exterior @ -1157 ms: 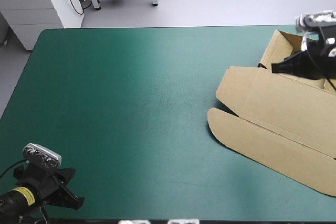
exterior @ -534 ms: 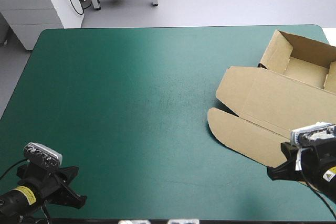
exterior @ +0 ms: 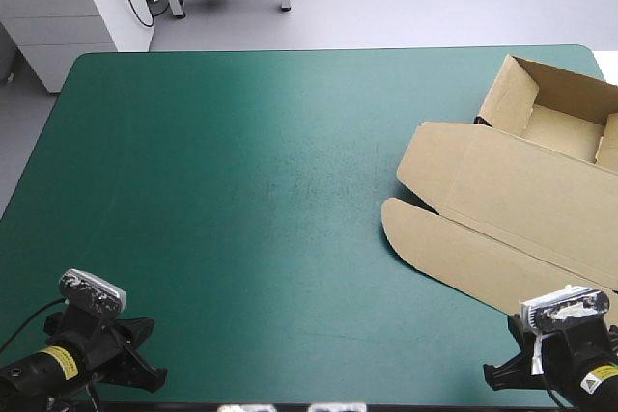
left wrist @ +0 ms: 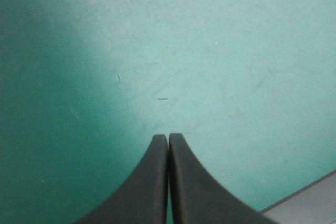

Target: Fold the box

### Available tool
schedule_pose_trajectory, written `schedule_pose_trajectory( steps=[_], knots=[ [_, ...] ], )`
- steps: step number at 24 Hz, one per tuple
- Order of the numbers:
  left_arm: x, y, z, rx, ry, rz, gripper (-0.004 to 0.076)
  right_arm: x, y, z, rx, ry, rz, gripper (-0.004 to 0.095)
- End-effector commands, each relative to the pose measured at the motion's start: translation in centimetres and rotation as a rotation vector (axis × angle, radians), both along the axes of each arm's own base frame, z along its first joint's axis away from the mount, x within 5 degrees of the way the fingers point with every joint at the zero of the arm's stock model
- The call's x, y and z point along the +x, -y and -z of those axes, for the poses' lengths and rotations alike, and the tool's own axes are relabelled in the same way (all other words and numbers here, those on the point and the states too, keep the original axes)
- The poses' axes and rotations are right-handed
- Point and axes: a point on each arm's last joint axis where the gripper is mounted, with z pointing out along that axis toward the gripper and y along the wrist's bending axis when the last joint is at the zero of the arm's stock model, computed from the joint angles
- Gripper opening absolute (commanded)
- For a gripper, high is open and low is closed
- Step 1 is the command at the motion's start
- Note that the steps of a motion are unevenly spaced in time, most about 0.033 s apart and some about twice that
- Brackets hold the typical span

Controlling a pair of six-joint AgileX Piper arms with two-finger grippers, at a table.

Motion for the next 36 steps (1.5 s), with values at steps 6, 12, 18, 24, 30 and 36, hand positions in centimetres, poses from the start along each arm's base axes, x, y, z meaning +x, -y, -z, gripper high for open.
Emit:
schedule_pose_trajectory(
  steps=[6,12,18,24,30,36],
  knots=[
    [0.5,0.4,1.5,-0.018,-0.015,-0.004,-0.0008,-0.2,-0.1,0.9,0.009,0.092,-0.006,-0.0001],
    [0.5,0.3,1.8,-0.011,-0.029,-0.004,-0.0008,0.0,-0.1,3.0,0.014,0.031,-0.006,0.0],
    [0.5,0.3,1.9,-0.004,-0.028,-0.005,-0.0008,0.0,-0.1,3.0,0.014,0.029,-0.006,-0.0001],
    [0.4,0.3,1.9,0.0,-0.032,-0.005,-0.0008,0.0,-0.1,3.0,0.014,0.029,-0.006,-0.0001],
    [0.4,0.3,1.9,-0.005,-0.039,-0.006,-0.0008,0.0,-0.1,3.0,0.014,0.029,-0.006,-0.0019],
    [0.4,0.3,1.9,-0.005,-0.039,-0.006,-0.0008,0.0,-0.1,3.0,0.014,0.029,-0.006,-0.002]
  ],
)
